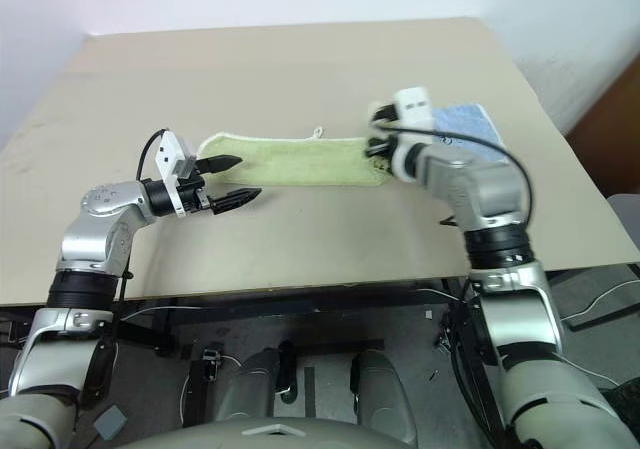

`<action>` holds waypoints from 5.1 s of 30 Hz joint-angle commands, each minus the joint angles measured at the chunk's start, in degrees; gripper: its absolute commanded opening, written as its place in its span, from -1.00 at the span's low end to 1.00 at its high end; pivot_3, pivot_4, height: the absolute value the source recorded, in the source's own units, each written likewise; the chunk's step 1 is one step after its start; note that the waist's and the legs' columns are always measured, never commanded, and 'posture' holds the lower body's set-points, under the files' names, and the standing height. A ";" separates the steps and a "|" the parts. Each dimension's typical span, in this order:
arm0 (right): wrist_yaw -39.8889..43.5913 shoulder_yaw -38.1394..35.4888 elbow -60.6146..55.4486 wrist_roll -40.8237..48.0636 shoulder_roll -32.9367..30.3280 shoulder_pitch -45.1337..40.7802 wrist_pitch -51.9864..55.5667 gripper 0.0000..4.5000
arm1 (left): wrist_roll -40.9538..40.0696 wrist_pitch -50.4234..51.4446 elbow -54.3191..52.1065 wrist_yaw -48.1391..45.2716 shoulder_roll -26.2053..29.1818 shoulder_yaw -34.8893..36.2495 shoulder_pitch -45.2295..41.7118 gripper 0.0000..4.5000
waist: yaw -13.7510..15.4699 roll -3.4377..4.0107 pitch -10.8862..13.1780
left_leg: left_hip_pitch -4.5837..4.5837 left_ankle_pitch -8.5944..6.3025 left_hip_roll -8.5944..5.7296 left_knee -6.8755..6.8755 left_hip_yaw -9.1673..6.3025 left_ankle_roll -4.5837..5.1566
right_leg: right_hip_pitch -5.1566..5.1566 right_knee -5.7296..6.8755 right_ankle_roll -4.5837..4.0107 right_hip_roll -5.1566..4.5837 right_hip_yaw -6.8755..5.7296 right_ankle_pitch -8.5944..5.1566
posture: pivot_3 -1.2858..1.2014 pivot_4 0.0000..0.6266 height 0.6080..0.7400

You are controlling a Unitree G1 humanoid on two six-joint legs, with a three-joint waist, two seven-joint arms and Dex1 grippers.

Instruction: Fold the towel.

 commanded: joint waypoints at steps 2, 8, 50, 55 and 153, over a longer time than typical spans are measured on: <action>3.51 5.92 8.56 -8.75 6.21 -6.37 -7.41 -0.98 | -1.14 0.21 -3.37 1.20 -0.05 0.89 0.63 1.00 | 0.21 -0.03 0.00 | -0.03 0.00 -0.02 0.06 0.10 0.00 | 0.00 -0.01 0.10 -0.05 0.04 0.06 | 0.03 -0.52 1.00; 5.84 3.81 14.37 -12.29 9.02 -7.50 -10.16 -0.76 | -2.32 1.99 -7.22 3.05 0.41 2.08 3.69 1.00 | 0.40 -0.11 0.02 | -0.04 -0.01 -0.05 0.06 0.44 0.01 | 0.01 -0.03 0.13 -0.14 0.11 0.08 | 0.03 -0.52 1.00; 11.73 -9.38 23.77 -18.53 12.10 -4.77 -31.72 -0.99 | -25.64 32.34 -17.37 41.86 -12.60 22.44 11.09 1.00 | -0.07 -0.22 -0.01 | 0.26 0.00 0.00 0.12 0.62 0.02 | 0.18 0.05 0.38 -0.09 0.34 0.24 | 0.03 -0.52 1.00; 12.57 -10.78 10.30 -16.33 10.41 -2.06 -26.38 -0.99 | -31.52 36.27 -12.15 51.57 -16.07 29.01 7.09 1.00 | 0.11 -0.26 -0.02 | 0.29 0.01 0.00 0.12 0.62 0.02 | 0.20 0.05 0.39 -0.08 0.34 0.25 | 0.03 -0.52 1.00; 8.86 -4.24 25.41 -18.14 19.63 -3.67 -24.46 -1.00 | 11.67 0.82 29.18 24.40 -11.35 -6.60 -19.29 -0.99 | 0.10 -0.40 -0.02 | -0.22 0.04 0.17 0.01 0.90 0.23 | -0.37 -1.69 0.33 0.60 0.98 2.23 | 0.03 -0.52 1.00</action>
